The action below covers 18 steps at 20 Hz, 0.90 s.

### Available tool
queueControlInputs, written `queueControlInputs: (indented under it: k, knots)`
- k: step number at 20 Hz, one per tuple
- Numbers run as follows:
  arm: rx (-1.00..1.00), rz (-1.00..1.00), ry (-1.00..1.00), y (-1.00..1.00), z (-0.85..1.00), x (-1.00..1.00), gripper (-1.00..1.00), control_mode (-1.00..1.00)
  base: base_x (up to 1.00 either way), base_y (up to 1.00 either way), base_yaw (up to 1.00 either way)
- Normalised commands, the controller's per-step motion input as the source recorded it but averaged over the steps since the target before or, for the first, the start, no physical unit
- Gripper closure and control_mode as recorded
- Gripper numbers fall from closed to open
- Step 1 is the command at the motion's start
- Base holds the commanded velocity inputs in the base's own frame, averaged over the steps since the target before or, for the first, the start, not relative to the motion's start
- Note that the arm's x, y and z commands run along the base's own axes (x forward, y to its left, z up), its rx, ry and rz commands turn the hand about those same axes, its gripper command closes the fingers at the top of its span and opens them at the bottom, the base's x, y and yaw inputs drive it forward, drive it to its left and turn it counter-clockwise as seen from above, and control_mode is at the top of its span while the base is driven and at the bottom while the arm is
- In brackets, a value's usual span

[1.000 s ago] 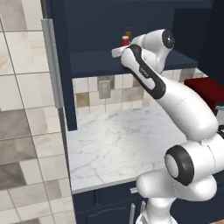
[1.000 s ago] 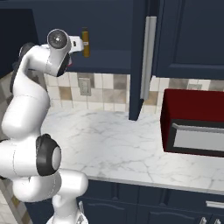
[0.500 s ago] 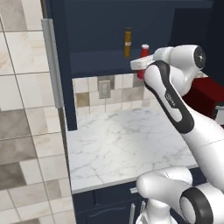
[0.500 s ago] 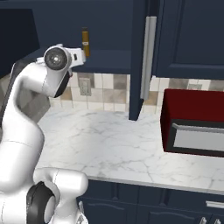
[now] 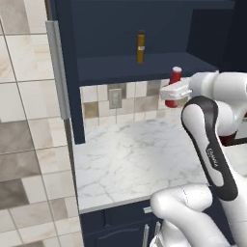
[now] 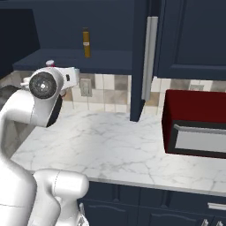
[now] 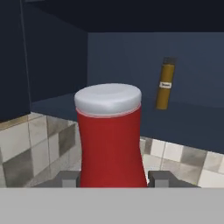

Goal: Collect the turmeric, ketchup, and shaker from the cabinet and place them next to the stove.

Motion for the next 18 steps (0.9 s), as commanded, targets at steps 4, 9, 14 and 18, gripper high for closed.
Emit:
queueControlInputs:
  k: [4, 9, 14, 18]
  knots:
    - [0.00, 0.04, 0.01, 0.09, -0.38, -0.62, 1.00, -1.00, 0.00, 0.00, 0.00]
    - [0.00, 0.00, 0.00, 0.01, -0.09, -0.14, 1.00, 1.00, -0.77, -0.14, -0.04]
    - [0.00, 0.00, 0.00, 0.00, 0.00, 0.00, 1.00, 1.00, -1.00, -0.43, -0.25]
    - [0.00, 0.00, 0.00, 0.00, 0.00, 0.00, 1.00, 1.00, -0.82, -0.48, -0.39]
